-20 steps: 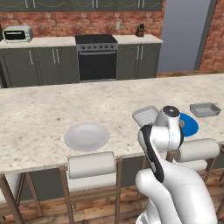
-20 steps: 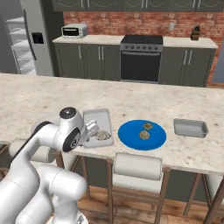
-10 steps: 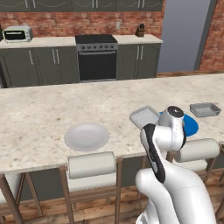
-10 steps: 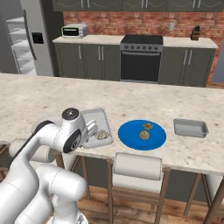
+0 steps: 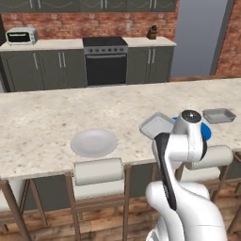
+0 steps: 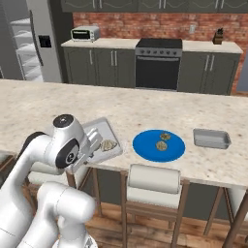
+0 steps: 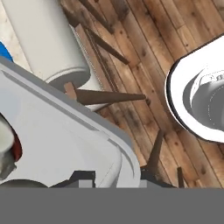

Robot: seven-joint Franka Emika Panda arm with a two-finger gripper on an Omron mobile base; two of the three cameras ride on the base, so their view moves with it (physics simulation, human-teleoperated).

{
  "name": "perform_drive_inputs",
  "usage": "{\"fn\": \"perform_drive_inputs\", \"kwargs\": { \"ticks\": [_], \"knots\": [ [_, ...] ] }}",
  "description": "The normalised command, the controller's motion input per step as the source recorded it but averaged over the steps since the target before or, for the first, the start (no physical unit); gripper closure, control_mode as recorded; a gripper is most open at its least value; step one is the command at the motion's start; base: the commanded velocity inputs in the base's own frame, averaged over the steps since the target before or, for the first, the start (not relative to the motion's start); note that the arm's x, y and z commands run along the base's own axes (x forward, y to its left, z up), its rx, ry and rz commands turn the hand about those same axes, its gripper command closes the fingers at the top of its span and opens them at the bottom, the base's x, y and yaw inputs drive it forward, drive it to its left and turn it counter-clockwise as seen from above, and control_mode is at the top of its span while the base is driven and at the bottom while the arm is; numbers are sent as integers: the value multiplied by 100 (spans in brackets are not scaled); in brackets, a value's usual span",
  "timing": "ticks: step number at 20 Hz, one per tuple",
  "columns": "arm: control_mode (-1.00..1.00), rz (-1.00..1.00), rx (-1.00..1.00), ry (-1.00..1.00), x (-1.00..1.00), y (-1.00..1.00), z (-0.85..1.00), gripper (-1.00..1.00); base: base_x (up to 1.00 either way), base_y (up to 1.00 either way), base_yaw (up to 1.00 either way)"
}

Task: Place two dumplings into each of the tupperware containers and then place the containers in the fridge.

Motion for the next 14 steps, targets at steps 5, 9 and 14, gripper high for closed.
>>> {"fn": "perform_drive_inputs", "kwargs": {
  "ticks": [5, 9, 14],
  "knots": [
    [100, 0, 0, 0, 0, 0, 0, 100, -48, 5, 26],
    [100, 0, 0, 0, 0, 0, 0, 100, -34, 40, 37],
    [100, 0, 0, 0, 0, 0, 0, 100, 0, 90, 20]
  ]
}}
